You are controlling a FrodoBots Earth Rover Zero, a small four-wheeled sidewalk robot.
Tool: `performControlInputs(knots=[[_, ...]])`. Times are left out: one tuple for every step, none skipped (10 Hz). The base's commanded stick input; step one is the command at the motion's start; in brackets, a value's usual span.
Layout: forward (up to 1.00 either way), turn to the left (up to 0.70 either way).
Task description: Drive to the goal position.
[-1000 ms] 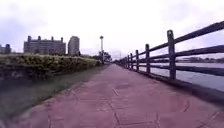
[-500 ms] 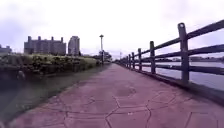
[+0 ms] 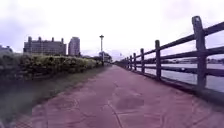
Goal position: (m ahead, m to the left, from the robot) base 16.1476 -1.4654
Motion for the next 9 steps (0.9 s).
performControlInputs(knots=[[1.00, 0.00], [1.00, 0.00], [1.00, 0.00], [1.00, 0.00], [1.00, 0.00], [1.00, 0.00], [1.00, 0.00], [1.00, 0.00], [1.00, 0.00]])
